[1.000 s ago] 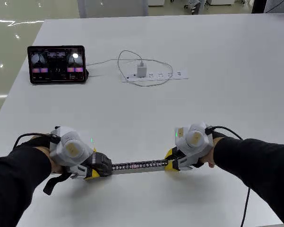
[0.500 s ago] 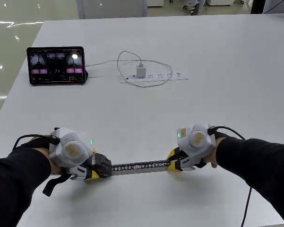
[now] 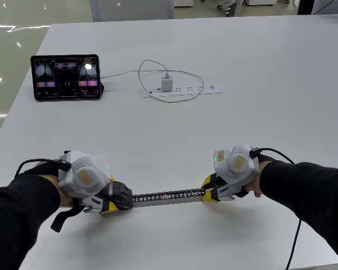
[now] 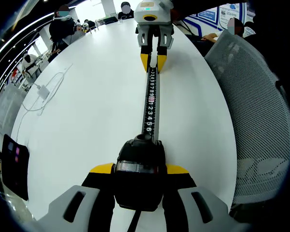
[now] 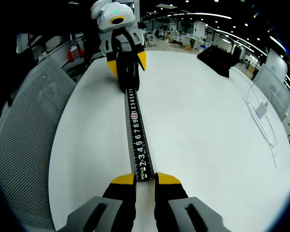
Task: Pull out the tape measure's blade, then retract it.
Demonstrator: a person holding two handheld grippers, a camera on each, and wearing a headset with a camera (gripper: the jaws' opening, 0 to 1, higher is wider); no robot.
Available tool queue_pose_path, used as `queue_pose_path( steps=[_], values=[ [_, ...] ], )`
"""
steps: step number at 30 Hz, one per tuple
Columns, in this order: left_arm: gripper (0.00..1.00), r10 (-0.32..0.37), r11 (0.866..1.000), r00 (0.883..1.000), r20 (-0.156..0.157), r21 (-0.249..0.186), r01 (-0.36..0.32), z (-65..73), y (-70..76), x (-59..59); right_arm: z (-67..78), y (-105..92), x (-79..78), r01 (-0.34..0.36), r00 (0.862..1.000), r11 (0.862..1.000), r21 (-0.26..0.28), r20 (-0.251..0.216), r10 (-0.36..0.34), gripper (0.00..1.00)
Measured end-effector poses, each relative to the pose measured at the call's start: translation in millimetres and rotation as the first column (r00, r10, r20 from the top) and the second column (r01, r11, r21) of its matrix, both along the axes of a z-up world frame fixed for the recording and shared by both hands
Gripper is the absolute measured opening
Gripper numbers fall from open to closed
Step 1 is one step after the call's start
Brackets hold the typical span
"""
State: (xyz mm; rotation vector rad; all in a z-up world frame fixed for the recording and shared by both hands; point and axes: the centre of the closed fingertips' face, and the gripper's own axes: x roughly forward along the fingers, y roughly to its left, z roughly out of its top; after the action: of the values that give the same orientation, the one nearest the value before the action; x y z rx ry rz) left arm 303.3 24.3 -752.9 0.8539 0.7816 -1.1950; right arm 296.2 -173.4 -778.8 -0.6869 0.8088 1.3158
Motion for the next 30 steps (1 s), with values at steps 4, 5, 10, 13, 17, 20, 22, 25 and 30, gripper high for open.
queue_pose_path(
  steps=[4, 5, 10, 13, 17, 20, 22, 25, 30],
  values=[
    [0.32, 0.000, 1.000, 1.000, -0.001, 0.000, 0.000, 0.1, 0.1, 0.0, -0.1, -1.5, 0.0, 0.002, 1.000, 1.000, -0.001, -0.001, -0.002, 0.10],
    [0.32, 0.000, 1.000, 1.000, 0.000, 0.000, 0.000, 0.2, 0.2, -0.1, 0.0, -2.2, -0.2, 0.002, 1.000, 1.000, -0.002, -0.001, -0.002, 0.10],
    [0.32, 0.000, 1.000, 1.000, 0.001, 0.000, 0.000, 0.4, 0.0, -0.4, 0.1, -5.2, 0.0, 0.006, 1.000, 1.000, -0.003, -0.001, -0.006, 0.10],
    [0.32, 0.001, 1.000, 1.000, 0.002, 0.000, -0.001, 0.3, 0.1, -0.3, -0.2, -6.6, -0.4, 0.009, 1.000, 1.000, -0.004, -0.003, -0.009, 0.10],
    [0.32, 0.000, 1.000, 1.000, 0.002, 0.001, 0.000, 0.1, 0.0, -0.2, -0.3, -8.4, -0.6, 0.011, 1.000, 1.000, -0.003, -0.004, -0.011, 0.10],
    [0.32, 0.000, 1.000, 1.000, 0.002, 0.001, 0.000, 0.1, 0.0, -0.4, -0.1, -9.9, -0.7, 0.012, 1.000, 1.000, -0.002, -0.003, -0.012, 0.10],
    [0.32, 0.000, 1.000, 1.000, 0.002, 0.000, 0.000, 0.1, -0.1, -0.5, -0.3, -11.2, -0.6, 0.014, 1.000, 1.000, -0.001, -0.003, -0.014, 0.10],
    [0.32, 0.001, 1.000, 1.000, 0.002, 0.000, -0.001, 0.2, -0.3, -0.7, -0.2, -12.5, -0.5, 0.017, 1.000, 1.000, 0.001, -0.005, -0.017, 0.10],
    [0.32, 0.002, 1.000, 1.000, 0.002, -0.001, -0.002, 0.2, -0.2, -0.7, 0.1, -15.1, -0.6, 0.019, 1.000, 1.000, 0.002, -0.006, -0.019, 0.10]
  ],
)
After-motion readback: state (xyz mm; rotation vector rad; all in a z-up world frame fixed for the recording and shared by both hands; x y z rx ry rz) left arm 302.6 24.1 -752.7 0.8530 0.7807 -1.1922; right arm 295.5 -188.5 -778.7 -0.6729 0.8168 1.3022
